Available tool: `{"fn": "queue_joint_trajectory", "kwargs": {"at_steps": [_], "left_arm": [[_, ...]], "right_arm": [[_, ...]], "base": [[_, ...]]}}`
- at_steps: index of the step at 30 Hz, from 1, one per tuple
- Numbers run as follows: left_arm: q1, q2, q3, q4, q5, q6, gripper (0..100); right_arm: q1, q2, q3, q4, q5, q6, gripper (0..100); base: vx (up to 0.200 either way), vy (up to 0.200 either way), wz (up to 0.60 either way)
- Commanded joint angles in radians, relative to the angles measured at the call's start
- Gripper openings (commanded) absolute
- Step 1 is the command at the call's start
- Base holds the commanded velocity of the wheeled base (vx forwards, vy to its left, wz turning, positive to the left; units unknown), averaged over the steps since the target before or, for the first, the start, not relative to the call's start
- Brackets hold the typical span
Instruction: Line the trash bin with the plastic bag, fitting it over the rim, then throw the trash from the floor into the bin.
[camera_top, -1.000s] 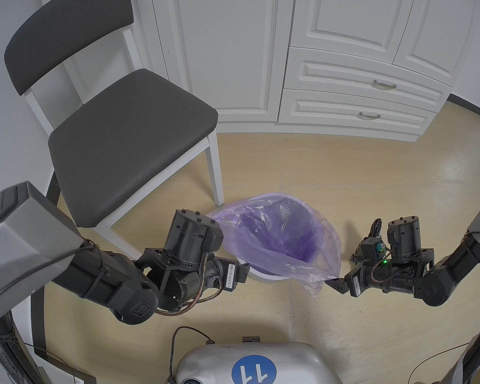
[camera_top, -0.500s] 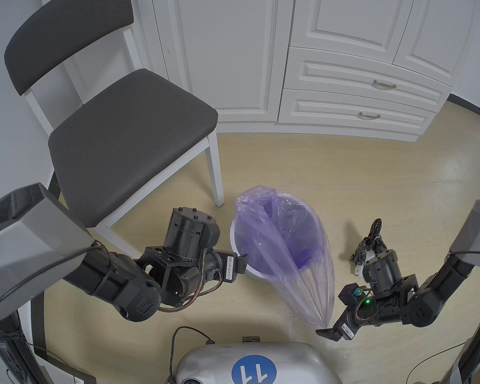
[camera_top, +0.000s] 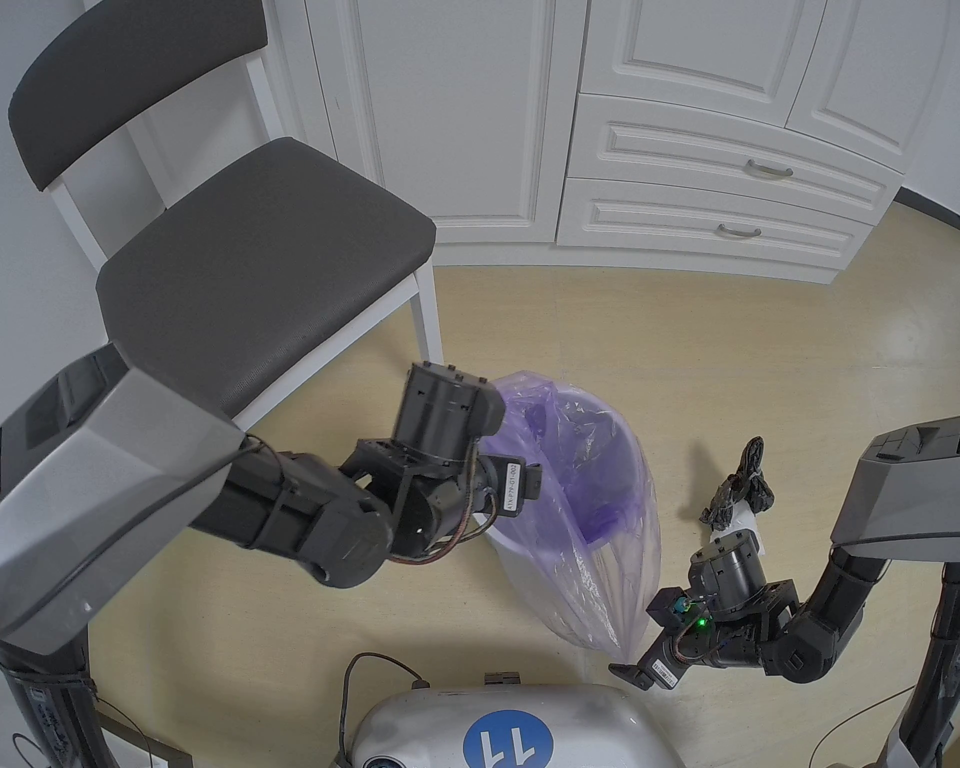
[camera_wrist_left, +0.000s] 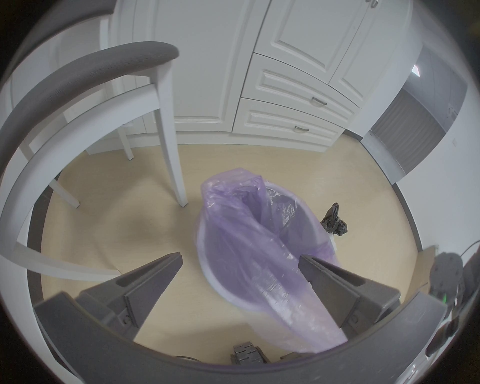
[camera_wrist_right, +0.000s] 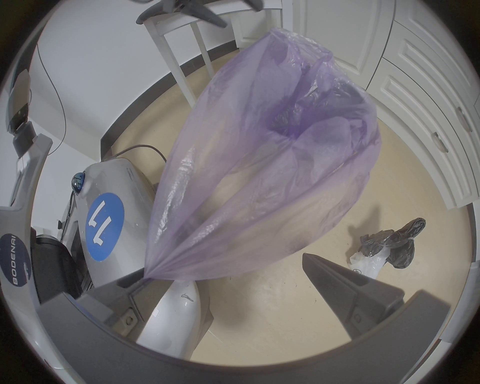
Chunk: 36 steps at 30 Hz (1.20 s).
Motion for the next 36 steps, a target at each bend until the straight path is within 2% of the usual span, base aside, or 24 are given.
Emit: {"fn": "queue_joint_trajectory", "kwargs": {"at_steps": [1, 4, 8, 13, 14, 20, 25, 27, 28, 31, 35, 36], "left_arm": [[-0.040, 0.122, -0.179, 0.127, 0.021, -0.002, 100], [-0.043, 0.179, -0.222, 0.142, 0.024, -0.007, 100], [-0.037, 0.275, -0.305, 0.156, 0.096, -0.006, 100], [-0.033, 0.329, -0.360, 0.153, 0.118, -0.006, 100], [-0.033, 0.329, -0.360, 0.150, 0.118, -0.006, 0], [-0.017, 0.303, -0.328, 0.159, 0.121, -0.010, 0], [0.029, 0.243, -0.191, 0.122, 0.134, -0.042, 0], [0.062, 0.211, -0.099, 0.067, 0.134, -0.085, 0], [0.062, 0.211, -0.099, 0.067, 0.134, -0.085, 0], [0.099, 0.203, -0.012, -0.063, 0.130, -0.090, 0], [0.102, 0.212, 0.010, -0.135, 0.125, -0.085, 0], [0.102, 0.216, 0.010, -0.145, 0.125, -0.085, 0]], "right_arm": [[0.005, 0.035, 0.002, -0.010, -0.003, 0.001, 100], [0.005, 0.037, 0.002, -0.010, -0.003, 0.001, 100], [0.007, 0.038, 0.000, -0.012, -0.003, 0.001, 100], [0.008, 0.037, 0.002, -0.012, -0.003, 0.002, 100], [0.008, 0.035, 0.002, -0.012, -0.003, 0.002, 100], [0.004, 0.015, 0.009, -0.014, -0.005, 0.013, 100], [-0.019, -0.041, 0.040, -0.010, -0.003, 0.007, 100], [-0.049, -0.086, 0.051, -0.001, 0.007, -0.006, 100], [-0.049, -0.086, 0.051, -0.001, 0.007, -0.006, 100], [-0.092, -0.132, 0.055, 0.006, 0.010, -0.033, 100], [-0.122, -0.158, 0.068, 0.006, 0.032, -0.055, 100], [-0.144, -0.179, 0.077, 0.006, 0.063, -0.071, 100]], "base": [[0.000, 0.000, 0.00], [0.000, 0.000, 0.00], [0.000, 0.000, 0.00], [0.000, 0.000, 0.00], [0.000, 0.000, 0.00], [0.000, 0.000, 0.00], [0.000, 0.000, 0.00], [0.000, 0.000, 0.00], [0.000, 0.000, 0.00], [0.000, 0.000, 0.00], [0.000, 0.000, 0.00], [0.000, 0.000, 0.00]]}}
